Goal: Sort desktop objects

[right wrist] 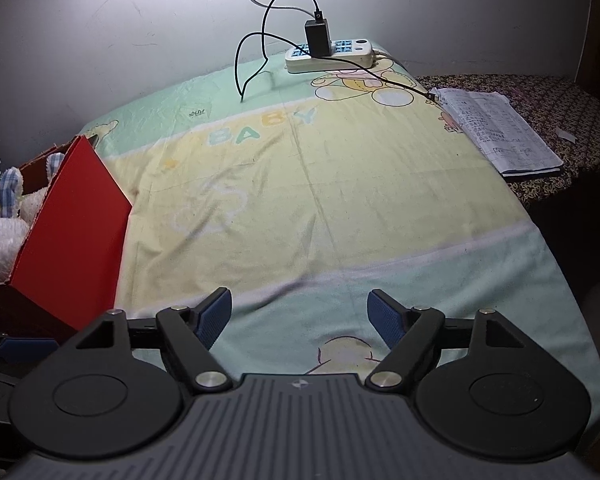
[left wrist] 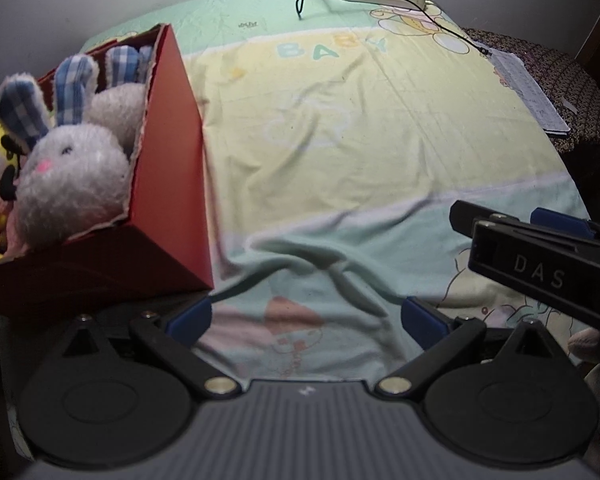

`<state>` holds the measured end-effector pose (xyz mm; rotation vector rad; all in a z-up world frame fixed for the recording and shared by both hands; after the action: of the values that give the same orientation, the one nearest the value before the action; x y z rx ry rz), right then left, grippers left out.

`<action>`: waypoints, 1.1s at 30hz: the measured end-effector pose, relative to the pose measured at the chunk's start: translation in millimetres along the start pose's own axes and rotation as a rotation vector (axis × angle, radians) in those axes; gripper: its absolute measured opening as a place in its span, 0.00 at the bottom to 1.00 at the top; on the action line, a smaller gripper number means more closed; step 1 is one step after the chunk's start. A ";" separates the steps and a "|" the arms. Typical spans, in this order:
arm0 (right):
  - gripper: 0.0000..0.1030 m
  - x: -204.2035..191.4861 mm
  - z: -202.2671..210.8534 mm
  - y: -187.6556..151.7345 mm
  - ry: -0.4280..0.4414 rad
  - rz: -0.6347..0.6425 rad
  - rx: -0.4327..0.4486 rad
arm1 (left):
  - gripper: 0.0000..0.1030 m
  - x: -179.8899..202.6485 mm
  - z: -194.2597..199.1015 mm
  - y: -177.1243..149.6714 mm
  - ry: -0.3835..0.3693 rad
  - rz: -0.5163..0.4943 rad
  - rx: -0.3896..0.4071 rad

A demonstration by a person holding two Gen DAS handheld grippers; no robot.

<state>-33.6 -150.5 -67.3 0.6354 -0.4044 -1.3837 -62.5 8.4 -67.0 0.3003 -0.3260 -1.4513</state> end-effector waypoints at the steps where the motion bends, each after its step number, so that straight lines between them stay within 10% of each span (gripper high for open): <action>1: 0.77 -1.5 -2.1 -1.0 0.000 0.003 -0.009 | 0.98 -2.5 -1.9 -1.3 0.004 0.005 -0.008; 33: 0.81 -136.1 -3.4 -15.5 -0.020 0.152 -0.118 | 0.96 -141.6 7.2 -26.6 0.006 0.125 -0.062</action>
<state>-65.2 -17.2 -66.2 0.4850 -0.3766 -1.2600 -102.5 146.8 -75.8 0.2297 -0.2892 -1.3348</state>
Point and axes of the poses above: each gripper's, at about its wrist camera, not at the fingertips, and z roughly against the way its jaws point, x to its right, y to its top, the point moved 3 cm from there along -z, roughly the way its jaws point, and after that the axes turned 5 degrees about z, right-handed, at the moved point
